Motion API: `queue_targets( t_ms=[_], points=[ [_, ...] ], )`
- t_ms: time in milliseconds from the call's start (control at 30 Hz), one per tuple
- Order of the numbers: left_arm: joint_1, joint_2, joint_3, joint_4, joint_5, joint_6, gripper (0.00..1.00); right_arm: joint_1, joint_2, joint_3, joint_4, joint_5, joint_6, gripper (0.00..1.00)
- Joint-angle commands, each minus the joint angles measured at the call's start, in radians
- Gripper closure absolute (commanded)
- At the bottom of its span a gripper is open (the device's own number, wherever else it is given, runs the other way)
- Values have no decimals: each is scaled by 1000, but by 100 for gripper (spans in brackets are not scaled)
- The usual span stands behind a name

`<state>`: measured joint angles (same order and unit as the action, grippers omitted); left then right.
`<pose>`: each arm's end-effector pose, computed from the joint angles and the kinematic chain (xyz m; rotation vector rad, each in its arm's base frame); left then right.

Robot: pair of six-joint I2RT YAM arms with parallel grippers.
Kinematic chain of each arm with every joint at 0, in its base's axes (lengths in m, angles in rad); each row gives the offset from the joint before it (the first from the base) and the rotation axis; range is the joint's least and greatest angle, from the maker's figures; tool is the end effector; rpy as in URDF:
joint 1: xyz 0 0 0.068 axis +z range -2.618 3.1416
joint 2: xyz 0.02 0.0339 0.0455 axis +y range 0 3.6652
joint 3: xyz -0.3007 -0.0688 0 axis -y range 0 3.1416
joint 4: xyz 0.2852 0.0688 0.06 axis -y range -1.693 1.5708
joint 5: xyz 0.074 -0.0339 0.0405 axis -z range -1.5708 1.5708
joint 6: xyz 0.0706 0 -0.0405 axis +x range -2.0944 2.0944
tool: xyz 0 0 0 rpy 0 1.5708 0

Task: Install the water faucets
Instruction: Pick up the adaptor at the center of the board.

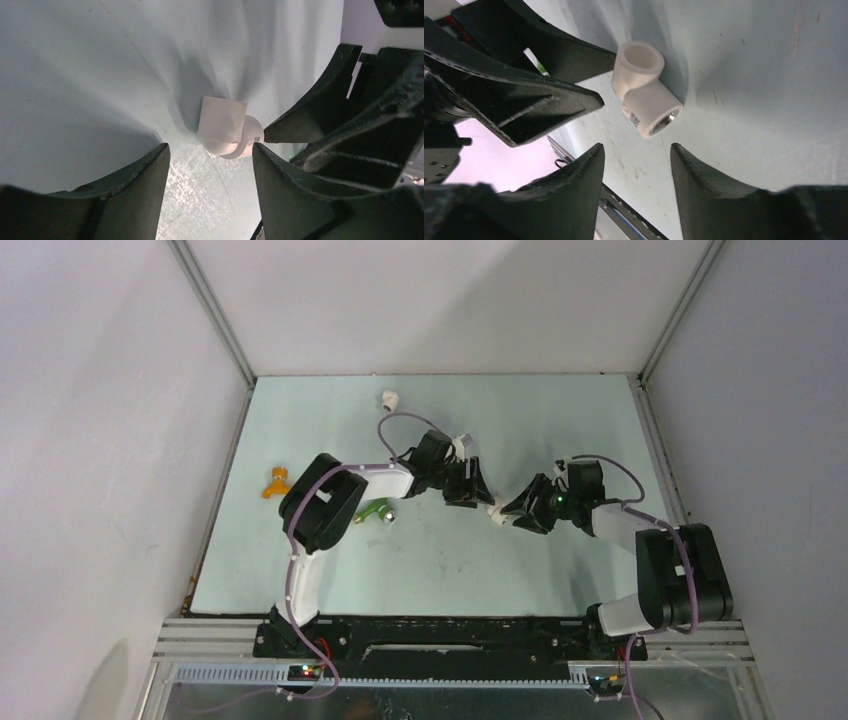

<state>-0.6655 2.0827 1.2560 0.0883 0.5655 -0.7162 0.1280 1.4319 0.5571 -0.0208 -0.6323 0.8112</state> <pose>0.3726 -0.3406 0.1165 0.2620 2.5499 -1.2854 0.2814 0.0783 0.1287 0.5850 2.5296 1.1622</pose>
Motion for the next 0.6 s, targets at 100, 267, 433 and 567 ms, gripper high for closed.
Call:
queue_targets(
  t_ms=[100, 267, 433, 567],
  points=[
    [-4, 60, 25, 66, 90, -37, 40, -9, 81, 1, 202, -48, 123, 62],
    [-4, 57, -25, 160, 91, -103, 42, -4, 126, 1, 212, -33, 159, 67],
    [-12, 55, -46, 202, 87, -127, 48, 4, 125, -3, 217, -13, 179, 67],
    [-20, 54, -62, 223, 84, -135, 52, 11, 149, -3, 262, -5, 195, 66]
  ],
)
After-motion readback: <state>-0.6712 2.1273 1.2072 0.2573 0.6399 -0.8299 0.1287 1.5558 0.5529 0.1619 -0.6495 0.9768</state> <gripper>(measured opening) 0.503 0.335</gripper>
